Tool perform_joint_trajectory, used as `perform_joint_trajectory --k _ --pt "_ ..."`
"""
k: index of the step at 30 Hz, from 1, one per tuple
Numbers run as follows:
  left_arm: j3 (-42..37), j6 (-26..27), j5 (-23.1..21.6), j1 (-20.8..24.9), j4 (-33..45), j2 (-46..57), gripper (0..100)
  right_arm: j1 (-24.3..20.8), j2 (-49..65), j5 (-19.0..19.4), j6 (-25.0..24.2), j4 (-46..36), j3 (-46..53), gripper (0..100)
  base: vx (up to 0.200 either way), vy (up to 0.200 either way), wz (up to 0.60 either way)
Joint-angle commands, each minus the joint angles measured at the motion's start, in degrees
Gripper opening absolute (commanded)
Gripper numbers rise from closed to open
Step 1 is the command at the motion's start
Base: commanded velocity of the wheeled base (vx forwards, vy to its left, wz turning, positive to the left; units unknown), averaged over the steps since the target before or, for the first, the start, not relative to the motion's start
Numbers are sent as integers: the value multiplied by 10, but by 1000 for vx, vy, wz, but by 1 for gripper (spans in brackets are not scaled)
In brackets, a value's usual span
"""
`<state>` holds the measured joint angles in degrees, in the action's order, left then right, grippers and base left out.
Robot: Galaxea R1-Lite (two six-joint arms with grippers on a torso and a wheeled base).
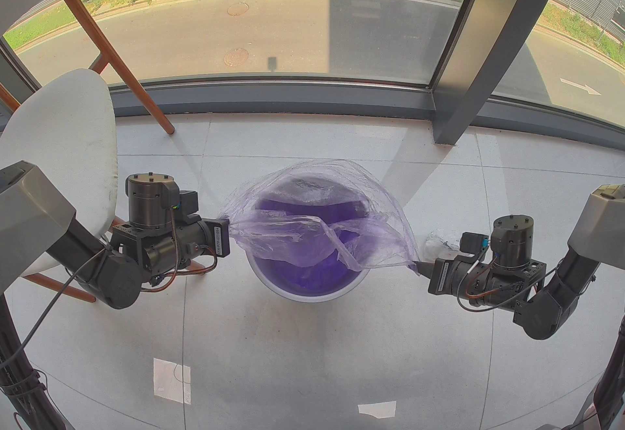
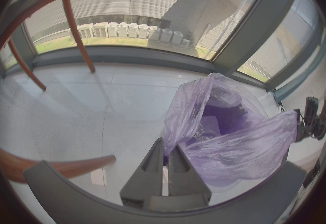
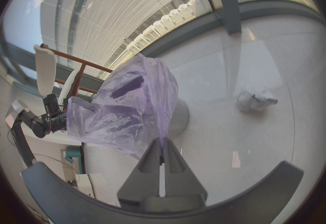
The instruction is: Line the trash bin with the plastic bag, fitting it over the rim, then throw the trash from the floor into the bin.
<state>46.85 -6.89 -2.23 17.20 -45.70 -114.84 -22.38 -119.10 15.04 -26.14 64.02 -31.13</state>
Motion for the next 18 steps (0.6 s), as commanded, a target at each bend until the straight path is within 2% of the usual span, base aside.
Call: perform_joint_trajectory --k 1,3,4,5,9,10,12,13,18 --pt "-33 42 -34 -24 -25 12 0 19 -17 15 39 39 44 0 0 0 0" --pt "-36 46 -37 -24 -27 13 0 20 -18 17 43 42 48 0 0 0 0" --pt "-76 81 -66 -27 -45 24 0 37 -32 38 93 76 81 0 0 0 0" --pt "-89 98 -78 -31 -54 24 0 48 -42 47 115 95 93 0 0 0 0" --pt "-125 173 -110 -51 -110 19 0 74 -86 73 155 174 114 0 0 0 0" --pt "-137 194 -120 -57 -133 19 0 77 -104 74 159 209 119 100 0 0 0" --pt "-147 203 -124 -61 -147 19 0 77 -119 74 158 251 127 100 0 0 0" --pt "-149 202 -125 -60 -147 20 100 77 -122 75 158 256 129 100 0 0 0" --pt "-148 150 -139 -58 -149 27 100 74 -100 75 119 253 137 100 0 0 0"
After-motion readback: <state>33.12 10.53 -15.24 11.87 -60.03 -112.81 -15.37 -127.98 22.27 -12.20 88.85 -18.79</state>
